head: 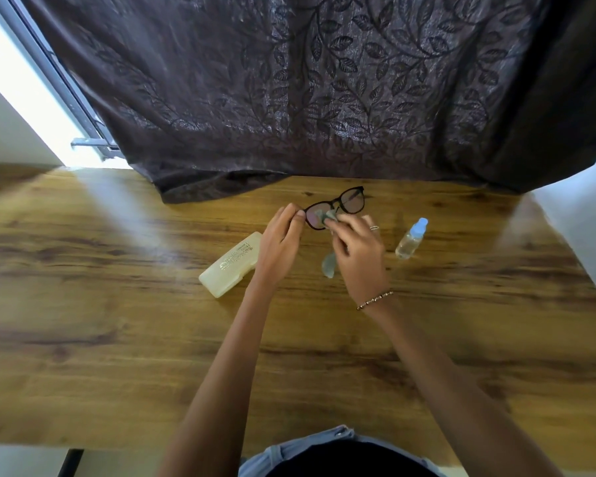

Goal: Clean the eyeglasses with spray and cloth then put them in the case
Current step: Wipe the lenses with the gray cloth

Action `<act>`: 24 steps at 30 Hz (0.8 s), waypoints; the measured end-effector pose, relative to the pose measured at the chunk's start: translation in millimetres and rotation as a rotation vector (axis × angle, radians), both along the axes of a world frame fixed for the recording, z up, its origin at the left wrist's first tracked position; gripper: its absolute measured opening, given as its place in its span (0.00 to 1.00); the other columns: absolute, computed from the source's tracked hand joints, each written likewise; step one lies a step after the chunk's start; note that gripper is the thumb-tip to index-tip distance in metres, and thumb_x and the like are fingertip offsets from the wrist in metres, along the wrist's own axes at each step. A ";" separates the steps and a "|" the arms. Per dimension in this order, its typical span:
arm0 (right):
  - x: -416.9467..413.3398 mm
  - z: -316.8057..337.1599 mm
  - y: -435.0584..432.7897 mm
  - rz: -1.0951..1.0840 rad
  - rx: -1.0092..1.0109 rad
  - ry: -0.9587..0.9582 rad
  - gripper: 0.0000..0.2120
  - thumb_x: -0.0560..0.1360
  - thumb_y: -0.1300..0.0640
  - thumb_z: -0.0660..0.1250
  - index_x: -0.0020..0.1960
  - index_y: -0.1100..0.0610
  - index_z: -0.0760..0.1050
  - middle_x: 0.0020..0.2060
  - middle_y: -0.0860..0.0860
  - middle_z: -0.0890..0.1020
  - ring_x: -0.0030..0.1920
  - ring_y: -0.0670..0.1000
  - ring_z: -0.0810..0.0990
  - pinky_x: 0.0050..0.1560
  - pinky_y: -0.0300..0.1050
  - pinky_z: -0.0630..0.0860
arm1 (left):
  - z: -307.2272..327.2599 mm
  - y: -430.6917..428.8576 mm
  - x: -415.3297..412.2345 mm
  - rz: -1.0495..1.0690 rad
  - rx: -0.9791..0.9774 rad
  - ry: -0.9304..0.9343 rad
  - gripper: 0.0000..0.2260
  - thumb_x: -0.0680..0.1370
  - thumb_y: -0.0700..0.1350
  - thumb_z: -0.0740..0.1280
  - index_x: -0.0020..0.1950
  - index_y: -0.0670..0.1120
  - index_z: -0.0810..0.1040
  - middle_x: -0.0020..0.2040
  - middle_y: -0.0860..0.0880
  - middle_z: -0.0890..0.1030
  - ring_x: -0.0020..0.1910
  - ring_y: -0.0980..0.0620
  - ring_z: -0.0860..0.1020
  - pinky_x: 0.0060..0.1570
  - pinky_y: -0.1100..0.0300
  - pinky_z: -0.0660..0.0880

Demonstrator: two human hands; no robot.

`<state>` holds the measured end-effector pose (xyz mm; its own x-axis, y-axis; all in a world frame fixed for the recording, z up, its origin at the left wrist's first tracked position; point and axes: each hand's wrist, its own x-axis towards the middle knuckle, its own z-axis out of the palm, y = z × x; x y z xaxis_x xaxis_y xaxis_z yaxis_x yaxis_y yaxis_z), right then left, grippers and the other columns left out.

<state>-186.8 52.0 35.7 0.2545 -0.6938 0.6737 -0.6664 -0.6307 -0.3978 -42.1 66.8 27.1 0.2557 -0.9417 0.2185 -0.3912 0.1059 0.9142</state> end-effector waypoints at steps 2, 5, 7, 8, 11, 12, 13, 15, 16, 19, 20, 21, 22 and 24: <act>0.5 -5.0 8.1 0.048 -0.018 0.074 0.15 0.72 0.70 0.66 0.58 0.63 0.80 0.52 0.55 0.81 0.50 0.54 0.76 0.56 0.40 0.73 | 0.6 -0.8 -1.4 0.002 0.003 0.033 0.12 0.83 0.49 0.55 0.43 0.45 0.69 0.40 0.50 0.72 0.43 0.45 0.73 0.48 0.37 0.73; 4.9 -7.4 13.2 0.109 -0.019 0.222 0.20 0.71 0.73 0.67 0.62 0.65 0.76 0.59 0.57 0.79 0.50 0.55 0.76 0.55 0.46 0.77 | 2.2 -1.1 -5.7 -0.018 -0.004 0.043 0.11 0.82 0.48 0.55 0.43 0.45 0.70 0.40 0.52 0.72 0.42 0.48 0.72 0.47 0.42 0.72; 5.5 -5.7 4.9 0.073 -0.025 0.253 0.23 0.71 0.74 0.67 0.65 0.65 0.74 0.62 0.57 0.77 0.51 0.57 0.77 0.56 0.49 0.77 | 1.7 -1.6 -8.2 -0.002 0.003 0.074 0.11 0.82 0.47 0.55 0.43 0.44 0.71 0.40 0.51 0.73 0.43 0.46 0.73 0.47 0.43 0.72; 3.9 -5.1 -0.2 0.038 -0.034 0.259 0.23 0.71 0.73 0.67 0.65 0.65 0.74 0.62 0.57 0.77 0.52 0.57 0.78 0.56 0.50 0.77 | 1.6 -1.9 -7.9 0.016 0.004 0.101 0.12 0.82 0.47 0.55 0.43 0.44 0.71 0.40 0.51 0.72 0.44 0.44 0.73 0.47 0.41 0.73; -2.6 -4.0 -2.2 0.000 -0.041 0.249 0.18 0.70 0.72 0.68 0.60 0.67 0.77 0.55 0.58 0.81 0.46 0.57 0.77 0.50 0.51 0.78 | 2.1 -1.6 -3.9 0.069 -0.005 0.193 0.12 0.83 0.48 0.55 0.43 0.43 0.68 0.39 0.51 0.69 0.41 0.46 0.70 0.48 0.41 0.73; -2.7 -5.2 2.0 0.020 -0.044 0.262 0.15 0.71 0.71 0.67 0.57 0.66 0.78 0.53 0.57 0.82 0.44 0.56 0.76 0.48 0.50 0.78 | 4.0 -1.8 -3.5 0.068 -0.010 0.219 0.12 0.83 0.48 0.55 0.43 0.42 0.68 0.40 0.50 0.68 0.40 0.48 0.69 0.47 0.42 0.72; -1.5 -7.1 7.9 0.039 -0.047 0.281 0.13 0.72 0.71 0.65 0.56 0.66 0.79 0.52 0.56 0.82 0.44 0.55 0.75 0.47 0.49 0.78 | 7.1 -2.1 -4.0 0.061 -0.020 0.218 0.12 0.83 0.48 0.55 0.42 0.43 0.67 0.39 0.51 0.68 0.40 0.50 0.68 0.45 0.41 0.71; 3.0 -10.6 16.5 0.050 -0.037 0.232 0.13 0.74 0.70 0.62 0.56 0.66 0.79 0.53 0.56 0.81 0.46 0.54 0.74 0.51 0.46 0.75 | 11.9 -3.7 -5.7 0.046 -0.055 0.172 0.12 0.82 0.47 0.55 0.40 0.46 0.66 0.37 0.56 0.68 0.39 0.51 0.67 0.44 0.41 0.70; 4.8 -9.4 17.9 0.037 -0.024 0.161 0.13 0.74 0.70 0.62 0.56 0.65 0.79 0.53 0.57 0.81 0.48 0.55 0.75 0.54 0.44 0.73 | 13.2 -4.8 -5.6 0.052 -0.060 0.165 0.12 0.82 0.47 0.56 0.39 0.48 0.66 0.36 0.59 0.67 0.39 0.52 0.67 0.44 0.41 0.70; 4.5 1.1 15.2 -0.012 -0.032 -0.045 0.13 0.75 0.69 0.63 0.58 0.65 0.79 0.53 0.56 0.82 0.53 0.53 0.78 0.60 0.44 0.71 | 12.2 -6.5 -0.9 0.074 -0.054 0.147 0.12 0.82 0.48 0.56 0.40 0.46 0.67 0.36 0.59 0.68 0.40 0.51 0.69 0.47 0.36 0.72; 3.7 4.9 13.0 -0.015 -0.046 -0.072 0.13 0.75 0.70 0.64 0.59 0.65 0.78 0.54 0.56 0.81 0.54 0.51 0.77 0.60 0.47 0.72 | 11.0 -6.2 0.2 0.070 -0.056 0.136 0.12 0.82 0.48 0.56 0.41 0.45 0.68 0.36 0.59 0.68 0.40 0.50 0.69 0.47 0.35 0.73; 3.6 8.1 11.1 -0.013 -0.056 -0.067 0.15 0.75 0.70 0.64 0.61 0.65 0.77 0.55 0.56 0.81 0.56 0.50 0.76 0.60 0.50 0.73 | 11.1 -5.0 0.5 0.063 -0.058 0.128 0.12 0.82 0.48 0.55 0.41 0.46 0.68 0.37 0.59 0.69 0.40 0.50 0.70 0.47 0.35 0.72; 4.7 10.4 9.8 -0.007 -0.057 -0.037 0.16 0.76 0.70 0.64 0.63 0.65 0.76 0.57 0.56 0.79 0.57 0.50 0.75 0.60 0.52 0.74 | 10.8 -4.2 0.4 0.057 -0.059 0.124 0.12 0.82 0.48 0.55 0.41 0.46 0.69 0.37 0.59 0.69 0.40 0.49 0.70 0.47 0.35 0.72; 7.8 9.3 9.3 0.013 -0.055 0.055 0.18 0.75 0.71 0.64 0.65 0.66 0.73 0.60 0.57 0.78 0.57 0.54 0.75 0.59 0.51 0.75 | 11.0 -3.9 -1.5 0.044 -0.053 0.135 0.12 0.82 0.48 0.55 0.41 0.47 0.69 0.37 0.59 0.70 0.41 0.45 0.71 0.47 0.34 0.72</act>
<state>-179.0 61.4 45.0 0.3014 -0.6526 0.6952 -0.6778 -0.6594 -0.3253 -43.5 62.9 38.1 0.3271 -0.9171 0.2279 -0.2701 0.1405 0.9525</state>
